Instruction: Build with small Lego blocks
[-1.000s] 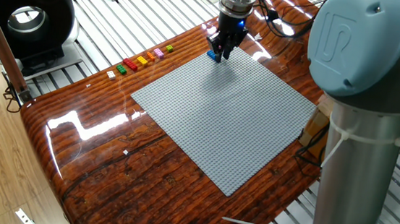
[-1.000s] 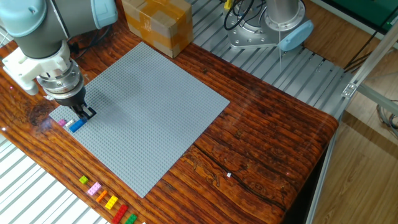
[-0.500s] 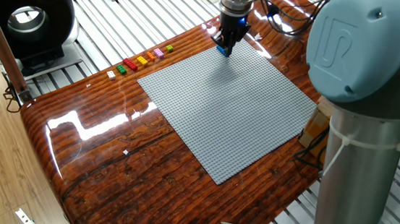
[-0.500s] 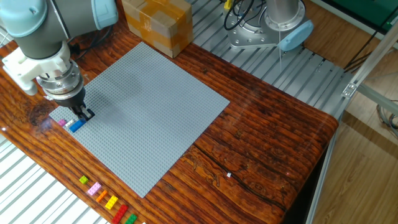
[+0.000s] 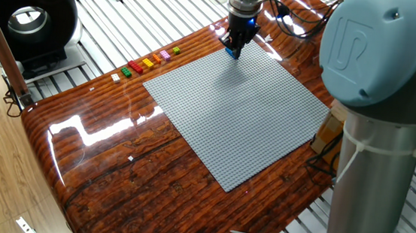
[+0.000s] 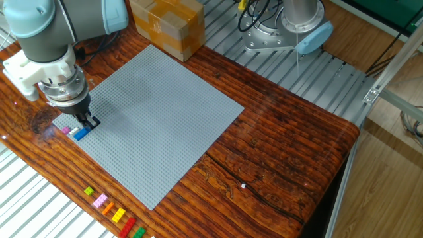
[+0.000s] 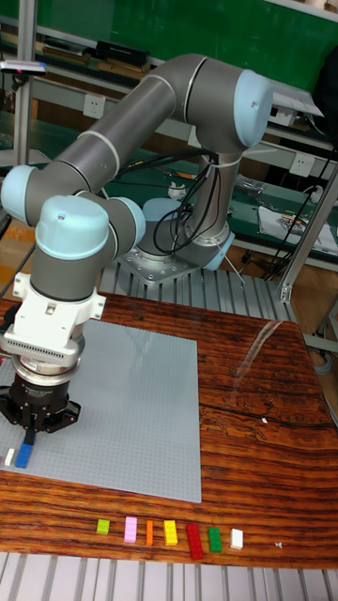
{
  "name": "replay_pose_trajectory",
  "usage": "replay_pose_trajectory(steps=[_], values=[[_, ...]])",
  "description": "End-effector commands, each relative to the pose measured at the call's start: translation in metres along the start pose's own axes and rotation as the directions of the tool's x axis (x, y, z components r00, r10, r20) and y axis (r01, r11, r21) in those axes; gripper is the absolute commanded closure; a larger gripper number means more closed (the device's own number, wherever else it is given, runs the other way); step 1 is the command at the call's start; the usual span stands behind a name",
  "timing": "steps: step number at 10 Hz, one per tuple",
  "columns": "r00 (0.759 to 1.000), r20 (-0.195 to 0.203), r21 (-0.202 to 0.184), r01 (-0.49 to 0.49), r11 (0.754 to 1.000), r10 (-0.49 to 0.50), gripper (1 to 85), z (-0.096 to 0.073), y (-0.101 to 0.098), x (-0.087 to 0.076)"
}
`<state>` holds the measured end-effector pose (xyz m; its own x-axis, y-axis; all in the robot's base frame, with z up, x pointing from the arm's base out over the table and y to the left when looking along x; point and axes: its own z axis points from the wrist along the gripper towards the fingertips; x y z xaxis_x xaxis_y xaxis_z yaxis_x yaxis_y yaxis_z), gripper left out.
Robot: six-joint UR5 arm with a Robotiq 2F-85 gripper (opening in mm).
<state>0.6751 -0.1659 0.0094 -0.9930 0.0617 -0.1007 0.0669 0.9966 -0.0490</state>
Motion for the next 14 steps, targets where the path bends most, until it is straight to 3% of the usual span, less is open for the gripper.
replay_pose_trajectory(steps=[1, 2, 5, 11, 14], values=[[0.999, -0.041, 0.011, -0.001, 1.000, 0.002, 82.7, -0.008, -0.006, 0.010], [0.997, -0.071, 0.034, 0.019, 0.999, -0.017, 77.7, -0.013, -0.012, 0.016], [0.997, -0.075, 0.020, 0.026, 0.999, -0.024, 67.7, -0.010, -0.009, 0.017], [0.995, -0.096, 0.037, 0.021, 0.999, -0.017, 61.3, -0.026, -0.007, 0.006], [0.995, -0.099, 0.040, 0.009, 0.999, -0.005, 60.3, -0.034, 0.008, -0.007]])
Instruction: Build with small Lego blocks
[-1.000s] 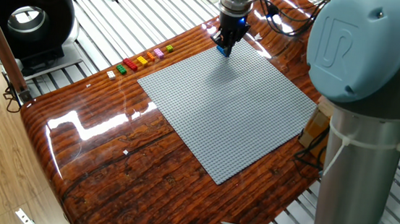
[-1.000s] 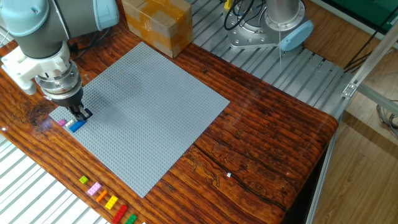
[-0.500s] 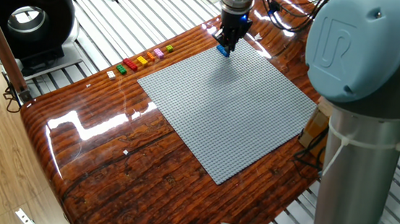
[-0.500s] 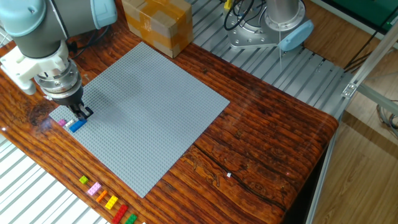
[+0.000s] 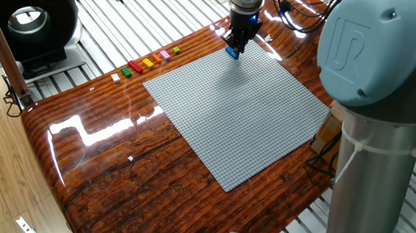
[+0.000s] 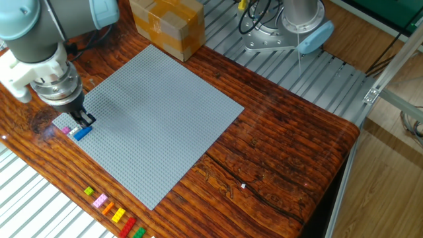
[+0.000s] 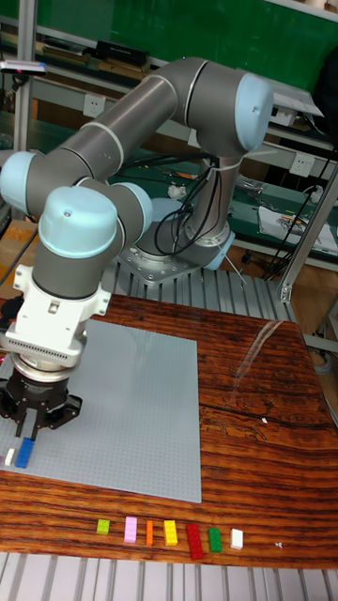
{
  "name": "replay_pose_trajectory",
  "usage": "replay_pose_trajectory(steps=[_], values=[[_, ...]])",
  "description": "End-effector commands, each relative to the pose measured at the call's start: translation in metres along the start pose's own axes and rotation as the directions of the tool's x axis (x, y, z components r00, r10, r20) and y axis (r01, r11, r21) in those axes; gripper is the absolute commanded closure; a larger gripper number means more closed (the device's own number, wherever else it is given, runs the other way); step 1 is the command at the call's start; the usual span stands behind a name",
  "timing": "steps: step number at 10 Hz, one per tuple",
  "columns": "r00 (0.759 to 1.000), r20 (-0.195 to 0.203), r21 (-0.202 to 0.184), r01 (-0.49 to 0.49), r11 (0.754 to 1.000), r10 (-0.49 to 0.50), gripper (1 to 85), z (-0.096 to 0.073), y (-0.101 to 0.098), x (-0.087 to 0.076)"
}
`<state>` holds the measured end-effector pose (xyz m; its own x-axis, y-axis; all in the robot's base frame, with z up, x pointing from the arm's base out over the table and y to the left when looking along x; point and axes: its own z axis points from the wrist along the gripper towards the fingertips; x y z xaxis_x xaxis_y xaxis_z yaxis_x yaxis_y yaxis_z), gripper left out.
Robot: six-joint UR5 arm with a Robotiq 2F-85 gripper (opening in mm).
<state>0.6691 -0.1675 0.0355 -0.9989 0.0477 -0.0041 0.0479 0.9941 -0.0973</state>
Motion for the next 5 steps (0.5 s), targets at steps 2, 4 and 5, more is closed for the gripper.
replay_pose_trajectory(steps=[2, 4, 5], values=[[1.000, 0.024, -0.048, -0.009, 0.999, 0.011, 59.7, -0.012, 0.029, -0.027], [0.999, 0.035, -0.051, -0.002, 0.999, 0.003, 59.7, -0.018, 0.042, -0.042], [0.999, 0.037, -0.039, -0.003, 0.999, 0.005, 59.0, -0.020, 0.051, -0.048]])
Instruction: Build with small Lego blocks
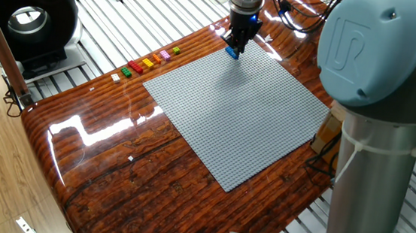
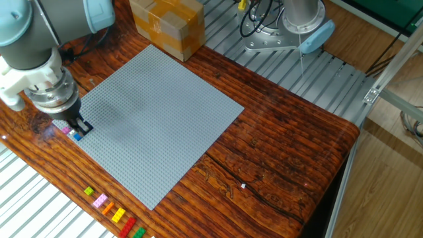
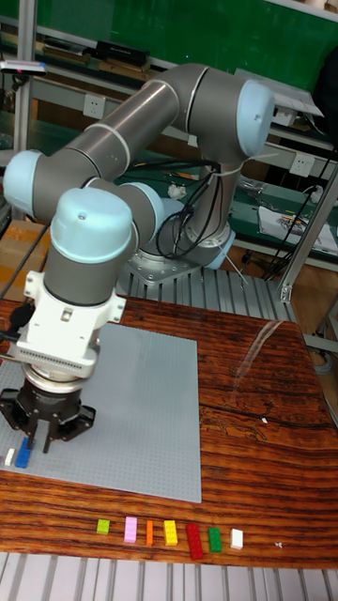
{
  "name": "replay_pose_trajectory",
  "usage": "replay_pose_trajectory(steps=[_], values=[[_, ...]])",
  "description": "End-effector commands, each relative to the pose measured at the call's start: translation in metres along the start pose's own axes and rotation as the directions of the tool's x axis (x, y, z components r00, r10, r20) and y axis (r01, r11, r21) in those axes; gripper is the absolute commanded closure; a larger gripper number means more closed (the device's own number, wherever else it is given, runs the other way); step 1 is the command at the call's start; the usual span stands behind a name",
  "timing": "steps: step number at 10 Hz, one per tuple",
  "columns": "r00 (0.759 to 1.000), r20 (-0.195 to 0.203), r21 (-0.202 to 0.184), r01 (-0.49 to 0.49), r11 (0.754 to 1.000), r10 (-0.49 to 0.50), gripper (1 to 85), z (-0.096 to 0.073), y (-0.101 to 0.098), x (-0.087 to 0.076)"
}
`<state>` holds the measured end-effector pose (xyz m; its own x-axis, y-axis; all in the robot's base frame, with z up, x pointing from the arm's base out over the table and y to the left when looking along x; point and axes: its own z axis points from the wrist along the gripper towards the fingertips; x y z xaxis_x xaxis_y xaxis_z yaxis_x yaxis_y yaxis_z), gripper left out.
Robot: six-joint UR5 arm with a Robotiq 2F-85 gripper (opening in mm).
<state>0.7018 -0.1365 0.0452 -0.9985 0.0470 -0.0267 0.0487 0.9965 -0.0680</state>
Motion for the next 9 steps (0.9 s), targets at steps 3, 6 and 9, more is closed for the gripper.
replay_pose_trajectory(steps=[3, 6, 9], values=[[1.000, 0.008, -0.034, -0.026, 0.999, 0.026, 59.0, -0.011, 0.066, -0.036], [1.000, 0.012, -0.069, 0.007, 0.998, -0.006, 59.0, -0.009, 0.093, -0.050], [0.999, 0.026, -0.044, 0.038, 0.998, -0.037, 59.3, -0.002, 0.103, -0.062]])
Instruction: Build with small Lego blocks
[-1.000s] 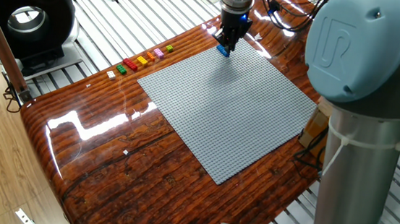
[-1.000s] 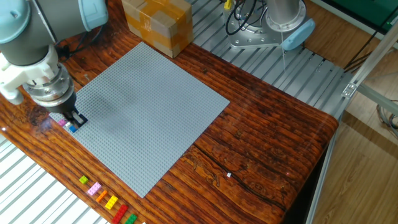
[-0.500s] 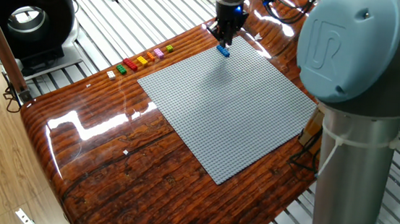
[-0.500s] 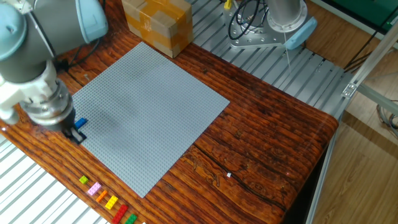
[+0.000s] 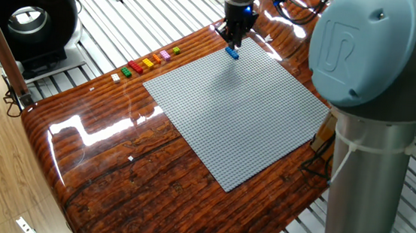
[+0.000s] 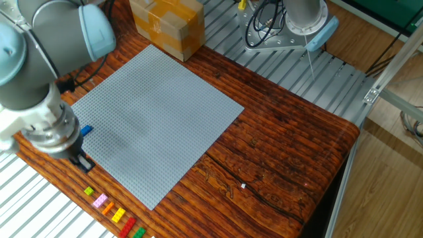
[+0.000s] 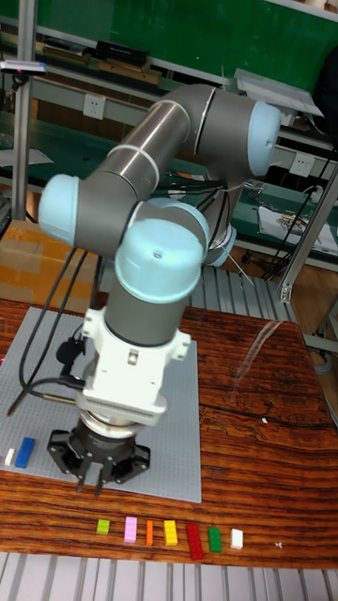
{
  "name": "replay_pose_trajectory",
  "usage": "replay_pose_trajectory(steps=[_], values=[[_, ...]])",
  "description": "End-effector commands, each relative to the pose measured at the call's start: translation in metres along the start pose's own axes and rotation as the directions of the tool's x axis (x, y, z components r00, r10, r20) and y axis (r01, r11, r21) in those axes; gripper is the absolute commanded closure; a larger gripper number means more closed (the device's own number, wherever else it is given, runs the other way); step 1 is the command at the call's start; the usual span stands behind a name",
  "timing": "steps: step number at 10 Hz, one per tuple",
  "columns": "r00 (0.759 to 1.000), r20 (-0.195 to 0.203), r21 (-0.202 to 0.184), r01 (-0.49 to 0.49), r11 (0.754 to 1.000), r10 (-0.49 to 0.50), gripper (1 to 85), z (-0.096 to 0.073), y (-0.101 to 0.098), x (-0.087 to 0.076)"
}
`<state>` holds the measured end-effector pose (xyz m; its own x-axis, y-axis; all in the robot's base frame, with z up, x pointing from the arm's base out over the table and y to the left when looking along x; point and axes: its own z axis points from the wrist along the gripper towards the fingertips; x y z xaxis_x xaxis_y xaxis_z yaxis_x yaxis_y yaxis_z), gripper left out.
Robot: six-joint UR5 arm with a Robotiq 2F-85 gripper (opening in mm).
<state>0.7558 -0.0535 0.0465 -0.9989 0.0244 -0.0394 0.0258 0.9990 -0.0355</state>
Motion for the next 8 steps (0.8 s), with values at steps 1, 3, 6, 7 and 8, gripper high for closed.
replay_pose_trajectory(steps=[1, 3, 6, 7, 8], values=[[0.999, 0.024, -0.027, 0.021, 0.999, -0.021, 59.3, 0.009, 0.022, -0.017], [0.999, 0.029, -0.031, 0.027, 0.999, -0.027, 58.3, 0.012, 0.027, -0.022], [0.999, 0.034, -0.060, -0.021, 0.998, 0.023, 59.0, 0.021, 0.035, -0.030], [0.999, 0.044, -0.052, -0.018, 0.999, 0.020, 59.0, 0.026, 0.032, -0.033], [0.999, 0.052, -0.044, -0.013, 0.999, 0.015, 59.0, 0.029, 0.030, -0.035]])
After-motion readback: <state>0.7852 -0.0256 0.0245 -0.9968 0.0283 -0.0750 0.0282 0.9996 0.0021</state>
